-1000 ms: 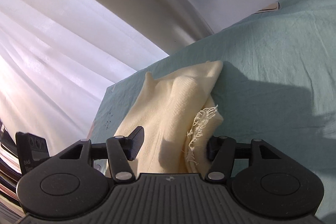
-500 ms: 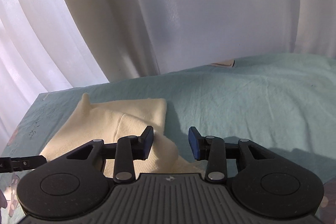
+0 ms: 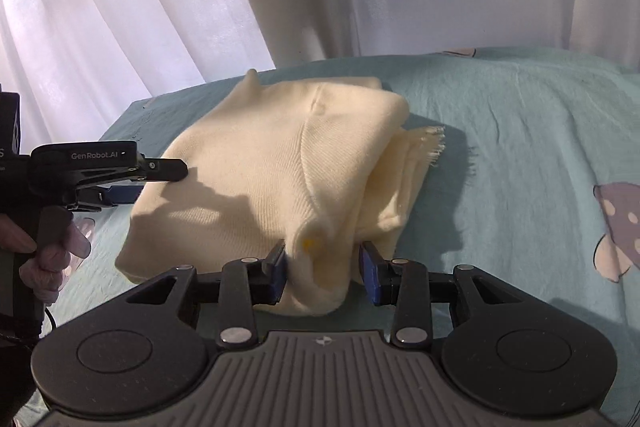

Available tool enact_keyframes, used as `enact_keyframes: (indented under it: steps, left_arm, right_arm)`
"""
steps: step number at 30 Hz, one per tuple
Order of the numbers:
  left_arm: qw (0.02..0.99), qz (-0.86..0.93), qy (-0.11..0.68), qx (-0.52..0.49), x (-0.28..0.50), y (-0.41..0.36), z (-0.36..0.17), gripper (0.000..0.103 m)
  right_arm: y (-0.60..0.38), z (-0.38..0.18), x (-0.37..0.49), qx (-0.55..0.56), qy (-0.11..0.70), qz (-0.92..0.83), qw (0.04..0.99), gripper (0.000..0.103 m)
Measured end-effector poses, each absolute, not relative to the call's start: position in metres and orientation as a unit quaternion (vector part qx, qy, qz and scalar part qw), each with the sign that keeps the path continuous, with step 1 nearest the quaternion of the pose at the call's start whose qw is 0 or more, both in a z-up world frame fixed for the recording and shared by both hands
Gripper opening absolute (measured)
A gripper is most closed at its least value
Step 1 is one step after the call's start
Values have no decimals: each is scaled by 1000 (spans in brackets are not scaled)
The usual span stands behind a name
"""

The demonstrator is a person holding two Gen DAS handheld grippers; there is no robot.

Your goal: Fold small clothes

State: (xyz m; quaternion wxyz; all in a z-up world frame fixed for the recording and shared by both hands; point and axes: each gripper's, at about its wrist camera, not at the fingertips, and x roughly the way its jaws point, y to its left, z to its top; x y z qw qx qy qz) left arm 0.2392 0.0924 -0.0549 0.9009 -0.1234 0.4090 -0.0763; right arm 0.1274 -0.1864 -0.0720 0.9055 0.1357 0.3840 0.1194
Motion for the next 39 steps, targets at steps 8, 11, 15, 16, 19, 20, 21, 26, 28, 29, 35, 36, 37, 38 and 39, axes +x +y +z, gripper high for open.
enact_keyframes:
  steps: [8,11,15,16,19,20,21,26,28,29,35,36,37,38,39]
  left_arm:
    - [918,-27,383,-101,225,102,-37,85]
    - [929,9,361,-78,224,107,-29,84]
    - [925,6,361,-118,231,114,-25,88]
    - [924,4,361,-125,232,113,-25,89]
    - [925,0,358,-126,238,103,-26,93]
    - [926,-3,357,-122,240,99,-27,94]
    - [925,-7,360,-119,243,95,-28,95]
    - [919,-26,385,-85,264,76,-44,95]
    - [918,-28,389,-68,268,71,-50,95]
    - [919,-33,388,-67,269,70,-53,96]
    - [915,-53,394,-69,280,69,-67,100]
    - [915,-54,393,-67,281,69,-69,102]
    - [916,-56,392,-67,282,69,-72,102]
    - [916,-61,391,-72,283,70,-75,103]
    - [916,-63,389,-78,284,71,-78,103]
  right_arm:
    - [-186,-50,122,95,359,82,925,42]
    - [-184,-38,123,76,348,67,932,47]
    - [-176,-20,138,61,323,66,942,46]
    - [-168,-16,145,50,318,75,944,44]
    - [-140,-16,170,17,320,101,942,36]
    - [-130,-19,183,9,327,109,939,32]
    - [-123,-23,193,5,332,113,936,29]
    - [-108,-46,241,-9,362,91,928,25]
    - [-107,-57,250,-31,364,69,928,25]
    - [-109,-61,252,-39,362,64,929,25]
    - [-114,-80,243,-90,301,31,949,39]
    - [-116,-82,243,-84,298,27,951,41]
    - [-119,-82,243,-74,297,22,952,45]
    - [-123,-82,243,-63,298,18,952,49]
    - [-126,-82,242,-55,298,15,953,51]
